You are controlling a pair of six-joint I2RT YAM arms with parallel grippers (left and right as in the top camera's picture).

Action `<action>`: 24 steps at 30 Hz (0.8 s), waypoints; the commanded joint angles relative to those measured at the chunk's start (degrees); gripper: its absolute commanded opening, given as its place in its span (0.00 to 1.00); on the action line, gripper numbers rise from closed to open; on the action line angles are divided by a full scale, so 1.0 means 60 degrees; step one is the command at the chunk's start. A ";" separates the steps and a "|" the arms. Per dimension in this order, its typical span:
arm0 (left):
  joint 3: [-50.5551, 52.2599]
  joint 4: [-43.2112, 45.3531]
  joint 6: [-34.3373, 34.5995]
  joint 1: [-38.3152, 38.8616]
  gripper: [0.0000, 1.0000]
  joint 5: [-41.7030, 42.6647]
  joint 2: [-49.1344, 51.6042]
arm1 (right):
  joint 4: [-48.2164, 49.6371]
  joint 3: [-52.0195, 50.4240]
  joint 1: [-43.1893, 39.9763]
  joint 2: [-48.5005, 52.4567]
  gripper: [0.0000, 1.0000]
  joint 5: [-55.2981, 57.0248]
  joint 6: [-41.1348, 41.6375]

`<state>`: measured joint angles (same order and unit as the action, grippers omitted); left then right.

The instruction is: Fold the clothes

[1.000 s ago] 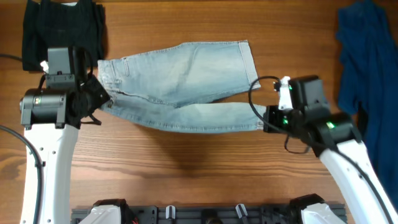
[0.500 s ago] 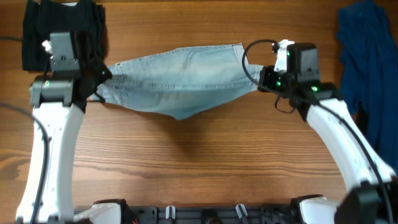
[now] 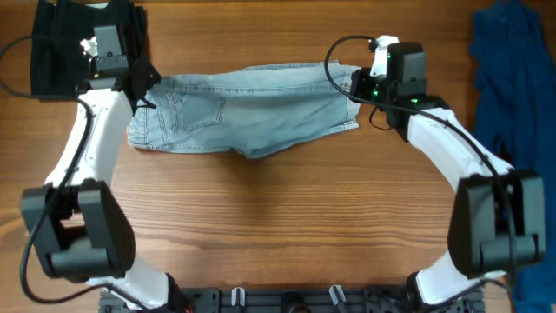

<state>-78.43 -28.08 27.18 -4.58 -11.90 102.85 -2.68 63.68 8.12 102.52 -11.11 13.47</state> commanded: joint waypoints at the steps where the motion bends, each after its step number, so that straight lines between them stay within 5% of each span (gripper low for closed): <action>1: -0.0036 0.0521 0.0051 -0.0113 0.46 -0.0084 0.0229 | 0.0710 0.0219 -0.0095 0.0619 0.11 -0.0240 0.0277; 2: -0.0036 0.0637 0.0051 -0.0113 1.00 -0.0084 0.0229 | 0.0914 0.0219 -0.0080 0.0710 0.52 -0.0317 0.0240; 3: -0.0036 0.0747 0.0051 -0.0113 1.00 -0.0087 0.0229 | 0.1064 0.0219 -0.0044 0.0758 1.00 -0.0339 0.0237; 9: -0.0040 0.0940 0.0040 -0.0102 1.00 -0.0084 0.0131 | 0.0703 0.0557 -0.0007 0.0732 1.00 -0.0783 0.0186; 16: -0.0036 -0.2109 -0.0273 0.0255 0.99 0.1053 -0.0047 | -0.1275 0.0852 0.0361 0.0780 0.99 -0.1122 -0.0743; 19: 0.0182 -0.2721 -0.0266 0.0452 0.92 0.1053 0.0200 | -0.1344 0.0849 0.0594 0.1020 0.73 -0.0404 -0.0397; 24: 0.0903 -0.1993 -0.0200 0.0488 0.88 0.1053 0.0579 | -0.0790 0.0849 0.0601 0.1497 0.66 -0.0288 0.0109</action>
<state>-76.14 -42.02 26.22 -1.58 -6.33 104.31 -8.49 67.59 11.97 109.01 -14.63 12.23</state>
